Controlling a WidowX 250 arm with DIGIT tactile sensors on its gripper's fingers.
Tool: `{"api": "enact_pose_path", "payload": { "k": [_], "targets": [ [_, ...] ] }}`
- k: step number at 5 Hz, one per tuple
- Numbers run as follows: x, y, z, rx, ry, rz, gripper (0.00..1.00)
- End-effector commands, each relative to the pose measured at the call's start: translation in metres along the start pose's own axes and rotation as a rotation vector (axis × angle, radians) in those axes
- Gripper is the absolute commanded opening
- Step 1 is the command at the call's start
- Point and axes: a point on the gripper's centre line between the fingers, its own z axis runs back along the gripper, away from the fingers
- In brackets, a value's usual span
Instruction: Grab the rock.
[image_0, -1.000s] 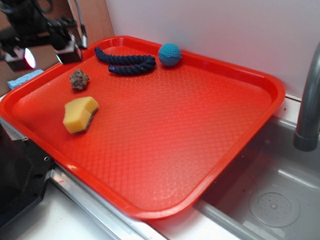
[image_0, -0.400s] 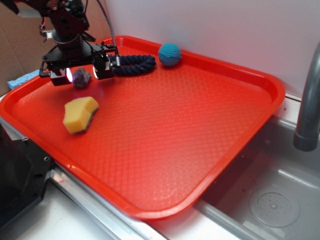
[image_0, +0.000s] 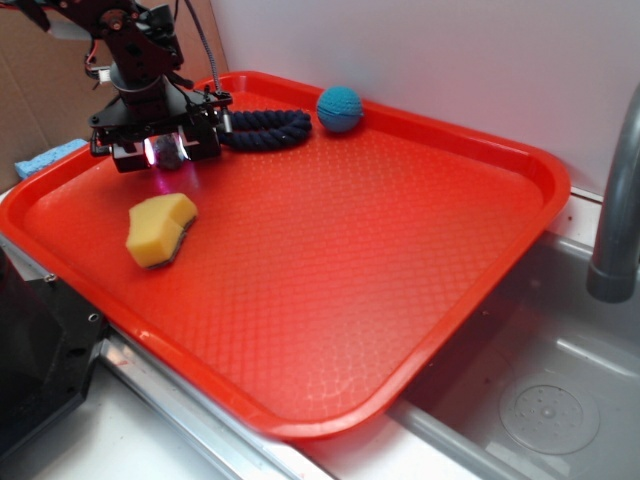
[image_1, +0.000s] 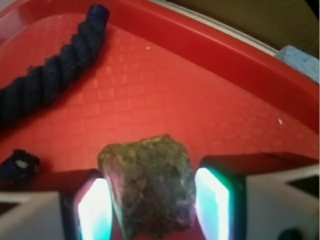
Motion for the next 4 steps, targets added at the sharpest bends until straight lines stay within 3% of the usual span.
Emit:
{"api": "enact_pose_path", "payload": {
  "k": [1, 3, 4],
  "targets": [
    [0.007, -0.001, 0.027, -0.038, 0.038, -0.094, 0.00],
    [-0.010, -0.025, 0.098, -0.172, 0.273, -0.544, 0.00],
    [-0.023, -0.027, 0.143, -0.252, 0.319, -0.673, 0.00]
  ]
}}
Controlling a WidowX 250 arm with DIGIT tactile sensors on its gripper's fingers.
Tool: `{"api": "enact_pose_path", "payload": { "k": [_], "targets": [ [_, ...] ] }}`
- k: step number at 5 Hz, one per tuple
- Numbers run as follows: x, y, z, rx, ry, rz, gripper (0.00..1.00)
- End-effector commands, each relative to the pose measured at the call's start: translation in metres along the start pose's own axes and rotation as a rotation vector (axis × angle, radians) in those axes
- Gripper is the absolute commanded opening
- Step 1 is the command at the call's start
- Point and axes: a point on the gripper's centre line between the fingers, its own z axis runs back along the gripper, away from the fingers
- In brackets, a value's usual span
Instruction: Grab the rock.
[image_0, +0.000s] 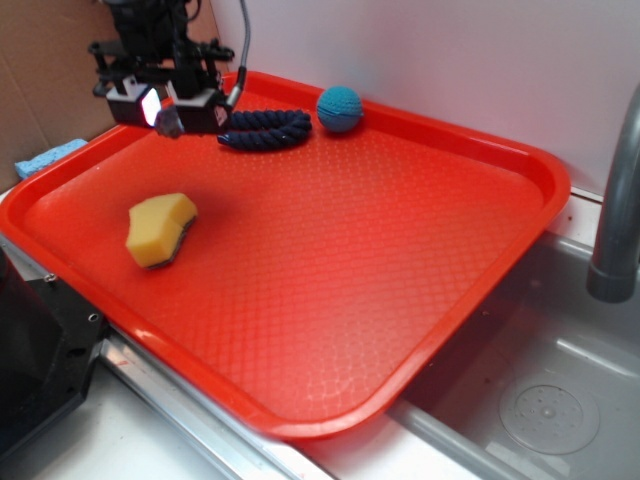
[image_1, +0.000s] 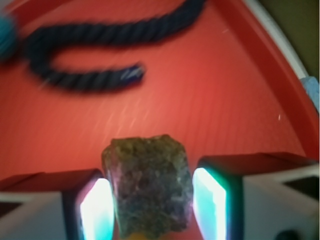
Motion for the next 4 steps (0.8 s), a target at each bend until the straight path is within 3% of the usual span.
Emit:
{"api": "enact_pose_path", "payload": {
  "k": [1, 3, 4],
  "targets": [
    [-0.030, -0.025, 0.095, -0.143, -0.008, -0.227, 0.00],
    [-0.043, -0.027, 0.126, -0.189, -0.008, -0.239, 0.00],
    [-0.031, -0.021, 0.118, -0.142, -0.002, -0.220, 0.00]
  ]
}}
